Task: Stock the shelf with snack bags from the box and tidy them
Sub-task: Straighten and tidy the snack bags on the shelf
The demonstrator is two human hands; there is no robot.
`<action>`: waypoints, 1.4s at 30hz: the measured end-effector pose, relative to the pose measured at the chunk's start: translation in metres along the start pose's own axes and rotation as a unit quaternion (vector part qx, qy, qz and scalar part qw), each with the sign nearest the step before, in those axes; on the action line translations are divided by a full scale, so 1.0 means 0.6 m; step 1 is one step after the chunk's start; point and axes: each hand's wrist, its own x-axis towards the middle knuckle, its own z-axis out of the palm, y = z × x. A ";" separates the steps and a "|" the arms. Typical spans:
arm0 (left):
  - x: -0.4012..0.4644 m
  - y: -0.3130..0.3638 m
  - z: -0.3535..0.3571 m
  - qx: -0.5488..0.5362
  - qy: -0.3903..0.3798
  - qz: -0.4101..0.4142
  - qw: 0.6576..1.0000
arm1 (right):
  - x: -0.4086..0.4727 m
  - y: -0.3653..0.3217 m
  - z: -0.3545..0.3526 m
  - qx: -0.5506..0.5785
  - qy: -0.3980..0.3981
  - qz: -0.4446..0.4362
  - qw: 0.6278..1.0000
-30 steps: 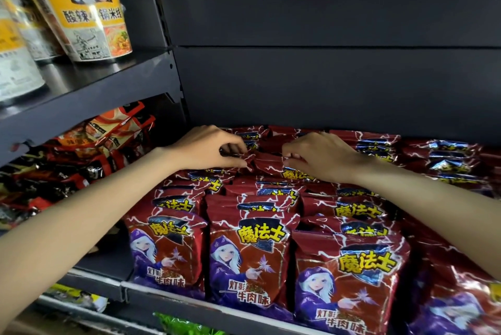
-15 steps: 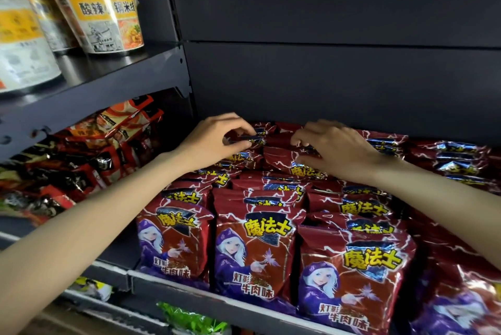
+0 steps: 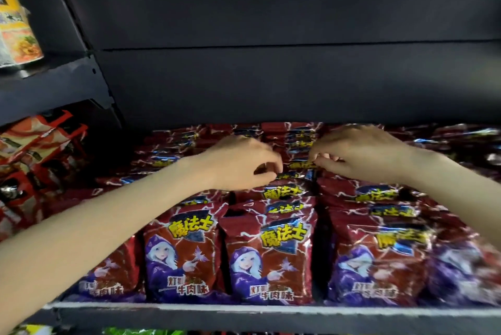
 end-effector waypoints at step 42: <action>0.451 0.345 0.120 -0.112 0.051 -0.004 0.992 | -0.480 0.406 0.033 0.086 0.002 0.275 0.958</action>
